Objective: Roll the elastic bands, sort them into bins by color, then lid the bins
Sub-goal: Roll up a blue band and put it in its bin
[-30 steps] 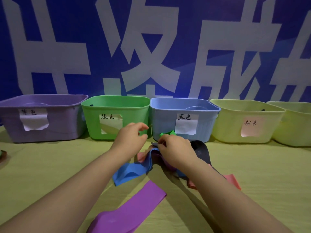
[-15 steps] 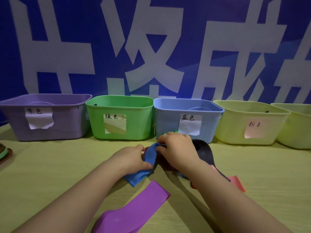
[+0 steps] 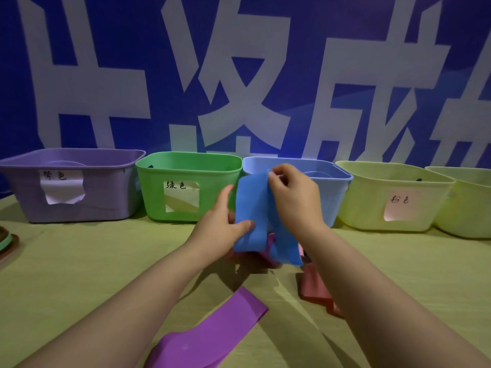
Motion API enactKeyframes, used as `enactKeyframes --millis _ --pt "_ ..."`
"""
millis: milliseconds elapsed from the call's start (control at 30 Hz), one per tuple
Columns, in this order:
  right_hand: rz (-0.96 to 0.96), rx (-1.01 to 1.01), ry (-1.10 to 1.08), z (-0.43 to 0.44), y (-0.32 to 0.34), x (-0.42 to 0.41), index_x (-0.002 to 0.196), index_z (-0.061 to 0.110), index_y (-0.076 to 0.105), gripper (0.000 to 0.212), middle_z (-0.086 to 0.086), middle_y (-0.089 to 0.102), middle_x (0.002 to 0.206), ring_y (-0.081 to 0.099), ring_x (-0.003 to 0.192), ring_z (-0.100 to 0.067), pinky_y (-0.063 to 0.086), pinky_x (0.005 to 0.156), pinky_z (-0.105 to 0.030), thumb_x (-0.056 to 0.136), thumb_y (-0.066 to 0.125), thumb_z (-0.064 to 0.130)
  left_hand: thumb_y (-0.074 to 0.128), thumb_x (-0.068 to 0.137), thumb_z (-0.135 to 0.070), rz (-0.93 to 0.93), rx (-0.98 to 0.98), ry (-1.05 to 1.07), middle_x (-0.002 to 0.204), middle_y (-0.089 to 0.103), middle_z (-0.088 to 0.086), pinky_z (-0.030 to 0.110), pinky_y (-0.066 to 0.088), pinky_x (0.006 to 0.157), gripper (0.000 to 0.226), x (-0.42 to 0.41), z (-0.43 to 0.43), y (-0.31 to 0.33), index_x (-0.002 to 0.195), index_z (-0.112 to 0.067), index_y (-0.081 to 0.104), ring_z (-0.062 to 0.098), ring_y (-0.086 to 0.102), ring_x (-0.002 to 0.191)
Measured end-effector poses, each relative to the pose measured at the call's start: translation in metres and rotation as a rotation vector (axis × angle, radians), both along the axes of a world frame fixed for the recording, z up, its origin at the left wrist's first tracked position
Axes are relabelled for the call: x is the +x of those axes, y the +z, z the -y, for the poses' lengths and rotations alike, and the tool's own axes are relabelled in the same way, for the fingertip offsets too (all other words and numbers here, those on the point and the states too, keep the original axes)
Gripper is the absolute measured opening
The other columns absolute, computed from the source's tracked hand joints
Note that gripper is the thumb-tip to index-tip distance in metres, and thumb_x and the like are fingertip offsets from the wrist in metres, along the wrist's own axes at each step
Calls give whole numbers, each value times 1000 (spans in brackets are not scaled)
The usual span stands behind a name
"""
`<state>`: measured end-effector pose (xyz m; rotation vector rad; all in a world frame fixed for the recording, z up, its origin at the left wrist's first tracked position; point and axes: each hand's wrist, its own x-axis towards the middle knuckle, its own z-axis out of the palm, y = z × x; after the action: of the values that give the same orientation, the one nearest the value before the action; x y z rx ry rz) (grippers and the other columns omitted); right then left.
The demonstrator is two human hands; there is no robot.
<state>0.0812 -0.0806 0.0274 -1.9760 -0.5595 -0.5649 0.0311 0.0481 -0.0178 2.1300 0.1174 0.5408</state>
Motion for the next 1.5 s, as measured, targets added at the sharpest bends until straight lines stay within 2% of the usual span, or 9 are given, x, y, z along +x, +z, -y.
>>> enactKeyframes --millis 200,400,500,667,833,1000,1167,1267,1500 --pt "43 151 71 0 18 10 94 20 60 15 13 55 75 49 73 -8 34 62 -22 95 45 22 69 81 -14 145 -256 -92 93 67 13 49 50 84 77 -4 6 16 140 -35 24 32 64 89" --pt "-99 211 86 6 1 19 87 19 63 16 6 63 81 56 81 -15 48 78 -38 92 48 22 62 82 -3 154 -124 -162 86 68 10 45 51 75 83 -10 14 10 120 -65 22 34 64 80" --pt "-203 57 67 15 -15 20 97 18 65 16 5 62 89 55 86 -15 45 78 -33 93 50 23 56 87 -5 175 -120 -138 98 65 14 44 52 70 85 -10 16 4 111 -79 22 34 60 73" --pt "-265 -24 109 28 -37 9 105 23 60 21 8 61 88 58 77 -13 48 71 -30 88 52 14 52 90 -2 173 -187 -177 89 62 0 19 48 60 43 -4 22 2 101 -43 59 5 52 65" --pt "-370 116 200 39 -43 -7 86 29 59 9 4 60 65 56 53 -8 44 54 -22 90 55 23 60 88 -14 97 -363 -190 104 61 3 36 57 76 20 -2 30 -6 95 -33 61 17 59 86" --pt "-608 193 439 41 -42 -13 101 24 55 19 -1 59 76 59 65 -12 52 63 -25 86 63 17 63 83 -1 82 -422 -216 118 57 17 31 56 80 37 0 27 -14 110 -26 55 25 60 95" --pt "-584 154 476 37 -46 -14 112 20 54 39 -3 57 76 56 68 -12 51 63 -22 81 65 -1 55 86 6 73 -469 -201 109 61 17 36 55 77 37 -1 24 -18 109 -23 56 25 59 90" --pt "-592 194 477 37 -45 -13 98 22 58 31 -3 56 72 56 64 -13 51 60 -21 82 62 -5 51 88 6 74 -453 -204 100 60 29 48 51 81 41 -3 23 -18 105 -31 56 27 57 81" --pt "-620 282 440 38 -44 -10 72 12 67 25 -11 62 70 54 57 -13 46 56 -17 84 56 -7 55 86 3 95 -591 -271 79 61 11 24 55 63 20 -11 25 -10 88 -17 55 19 63 70"
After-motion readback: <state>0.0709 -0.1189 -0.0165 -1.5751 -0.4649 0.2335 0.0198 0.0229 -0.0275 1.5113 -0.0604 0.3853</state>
